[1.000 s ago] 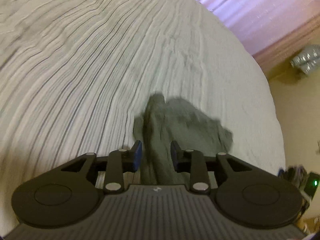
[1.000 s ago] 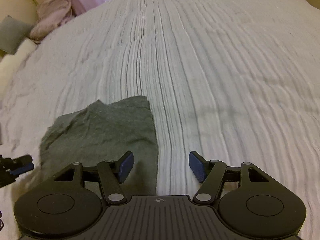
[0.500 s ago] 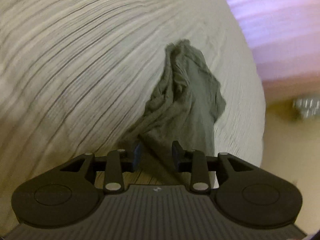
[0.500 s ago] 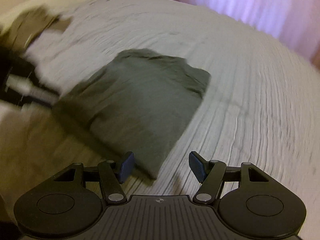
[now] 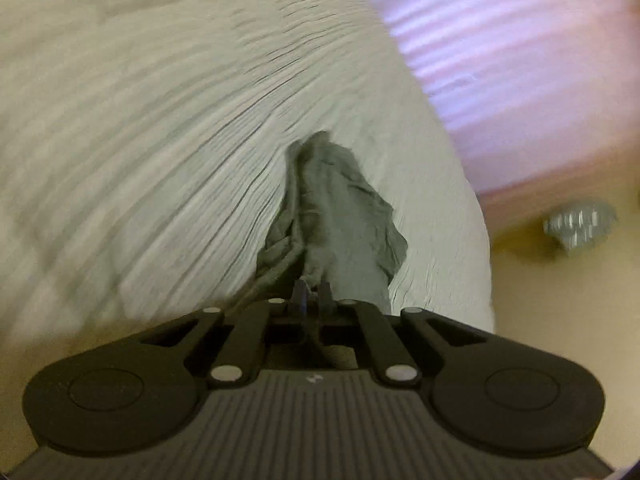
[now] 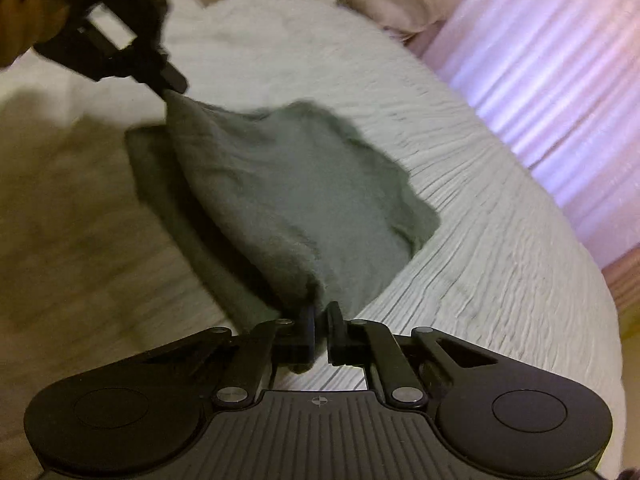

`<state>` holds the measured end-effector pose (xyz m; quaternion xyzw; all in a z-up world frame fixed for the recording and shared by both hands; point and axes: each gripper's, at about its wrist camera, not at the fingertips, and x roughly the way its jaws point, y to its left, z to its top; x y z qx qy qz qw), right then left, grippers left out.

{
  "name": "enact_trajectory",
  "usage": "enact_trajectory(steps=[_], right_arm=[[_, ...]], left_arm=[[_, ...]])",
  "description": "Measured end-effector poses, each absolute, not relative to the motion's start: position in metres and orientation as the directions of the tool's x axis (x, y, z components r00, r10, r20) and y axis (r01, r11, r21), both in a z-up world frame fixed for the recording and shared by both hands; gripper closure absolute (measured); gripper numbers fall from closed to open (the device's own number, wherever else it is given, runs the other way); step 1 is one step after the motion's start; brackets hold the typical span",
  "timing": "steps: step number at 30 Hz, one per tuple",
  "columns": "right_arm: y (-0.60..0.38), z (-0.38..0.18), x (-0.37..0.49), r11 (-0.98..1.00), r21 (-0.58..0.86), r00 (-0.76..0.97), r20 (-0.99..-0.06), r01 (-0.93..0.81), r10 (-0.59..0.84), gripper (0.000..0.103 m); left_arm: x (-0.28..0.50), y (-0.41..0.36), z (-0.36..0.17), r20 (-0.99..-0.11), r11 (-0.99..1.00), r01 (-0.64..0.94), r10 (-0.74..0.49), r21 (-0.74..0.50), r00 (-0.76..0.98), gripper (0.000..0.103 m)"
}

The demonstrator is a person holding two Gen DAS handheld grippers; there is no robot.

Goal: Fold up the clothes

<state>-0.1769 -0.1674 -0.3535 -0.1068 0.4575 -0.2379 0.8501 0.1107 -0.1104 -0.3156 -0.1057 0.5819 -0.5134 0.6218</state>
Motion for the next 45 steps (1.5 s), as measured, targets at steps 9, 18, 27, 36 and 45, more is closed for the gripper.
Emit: enact_trajectory(steps=[9,18,27,36,45], right_arm=[[-0.165,-0.378,-0.17,0.887,-0.348,0.396,-0.801,0.304,-0.45,0.099],[-0.197,-0.35,-0.183,0.831,-0.112,0.366,-0.86,0.545,-0.356,0.098],[-0.284,-0.343,-0.208,0.43,0.404,0.544,-0.792,0.807,-0.276,0.035],[-0.318,-0.395,-0.221,0.139,0.566,0.582,-0.794,0.813,-0.173,0.078],[-0.314,-0.389,-0.226,0.149,0.587,0.605,-0.777,0.796,-0.175,0.064]], left_arm=[[0.104,-0.116,-0.349,-0.726,0.533,0.592,-0.674,-0.605,-0.135,0.101],[0.1,-0.13,-0.313,-0.763,0.484,0.702,-0.632,-0.523,-0.133,0.097],[0.109,-0.181,-0.305,-0.731,0.402,0.743,-0.661,-0.535,-0.168,0.076],[0.126,-0.181,-0.361,-0.762,0.503,0.644,-0.616,-0.576,-0.2,0.103],[0.124,-0.193,-0.324,-0.657,0.401,0.603,-0.697,-0.69,-0.288,0.1]])
